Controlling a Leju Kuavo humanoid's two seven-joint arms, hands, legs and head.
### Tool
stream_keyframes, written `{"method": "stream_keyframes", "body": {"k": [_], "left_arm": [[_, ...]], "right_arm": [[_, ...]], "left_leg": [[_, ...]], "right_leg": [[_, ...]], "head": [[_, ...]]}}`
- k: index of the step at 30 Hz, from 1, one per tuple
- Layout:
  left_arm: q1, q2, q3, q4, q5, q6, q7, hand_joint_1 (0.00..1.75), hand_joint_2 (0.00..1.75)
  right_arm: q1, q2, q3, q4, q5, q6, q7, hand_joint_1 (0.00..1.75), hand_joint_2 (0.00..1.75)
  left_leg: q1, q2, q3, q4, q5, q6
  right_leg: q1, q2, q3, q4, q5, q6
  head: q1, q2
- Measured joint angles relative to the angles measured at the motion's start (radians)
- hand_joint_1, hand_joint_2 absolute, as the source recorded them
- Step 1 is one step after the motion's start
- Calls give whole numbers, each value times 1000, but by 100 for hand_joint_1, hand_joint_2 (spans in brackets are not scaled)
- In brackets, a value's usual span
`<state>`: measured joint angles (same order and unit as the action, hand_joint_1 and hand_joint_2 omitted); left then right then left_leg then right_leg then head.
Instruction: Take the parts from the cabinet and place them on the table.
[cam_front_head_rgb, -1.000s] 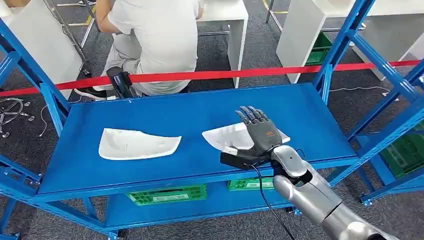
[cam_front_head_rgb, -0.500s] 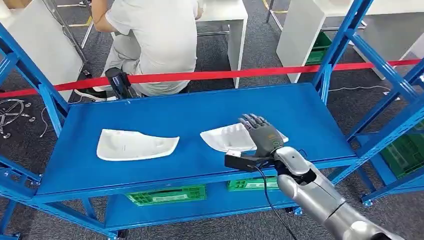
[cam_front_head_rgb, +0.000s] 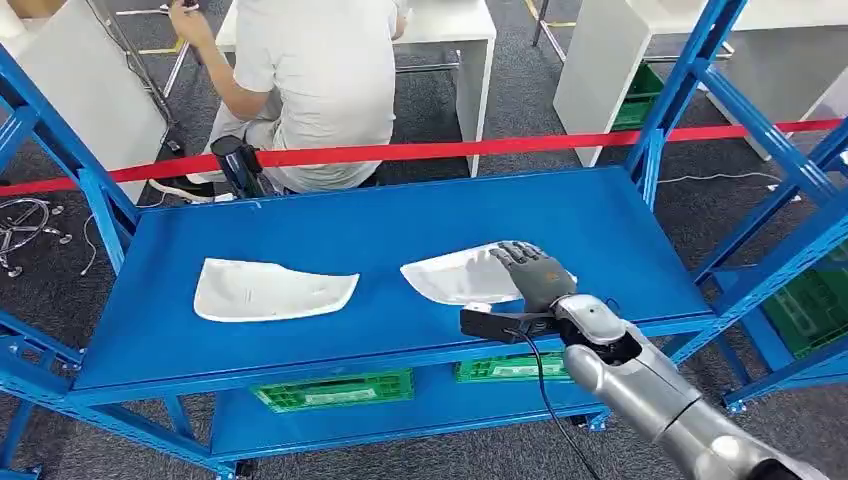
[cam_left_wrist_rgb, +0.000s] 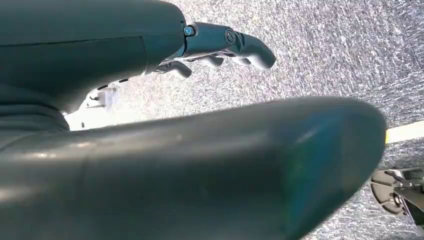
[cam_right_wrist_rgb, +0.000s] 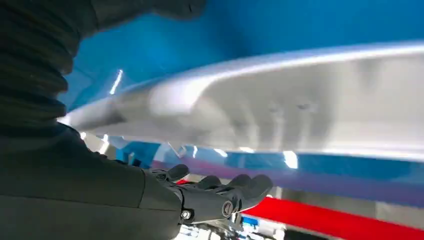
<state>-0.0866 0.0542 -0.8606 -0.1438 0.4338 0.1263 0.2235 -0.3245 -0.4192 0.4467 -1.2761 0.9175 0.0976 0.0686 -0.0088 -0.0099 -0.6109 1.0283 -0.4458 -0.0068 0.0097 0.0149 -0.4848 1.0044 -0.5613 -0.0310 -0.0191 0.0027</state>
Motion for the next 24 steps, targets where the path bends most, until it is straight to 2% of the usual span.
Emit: {"method": "stream_keyframes", "body": {"k": [20, 21, 24], "left_arm": [[0, 0, 0, 0, 15, 1, -8, 0, 0], [0, 0, 0, 0, 15, 1, -10, 0, 175], [0, 0, 0, 0, 15, 1, -12, 0, 175]], "right_arm": [[52, -27, 5, -4, -21, -23, 0, 175, 175], [55, -27, 5, -6, -21, -24, 0, 175, 175], [60, -27, 5, -7, -21, -29, 0, 175, 175]], "left_leg": [[0, 0, 8, 0, -1, 0], [0, 0, 8, 0, -1, 0], [0, 0, 8, 0, -1, 0]], "right_leg": [[0, 0, 8, -1, -1, 1], [0, 0, 8, -1, -1, 1], [0, 0, 9, -1, -1, 1]], "head": [[0, 0], [0, 0], [0, 0]]}}
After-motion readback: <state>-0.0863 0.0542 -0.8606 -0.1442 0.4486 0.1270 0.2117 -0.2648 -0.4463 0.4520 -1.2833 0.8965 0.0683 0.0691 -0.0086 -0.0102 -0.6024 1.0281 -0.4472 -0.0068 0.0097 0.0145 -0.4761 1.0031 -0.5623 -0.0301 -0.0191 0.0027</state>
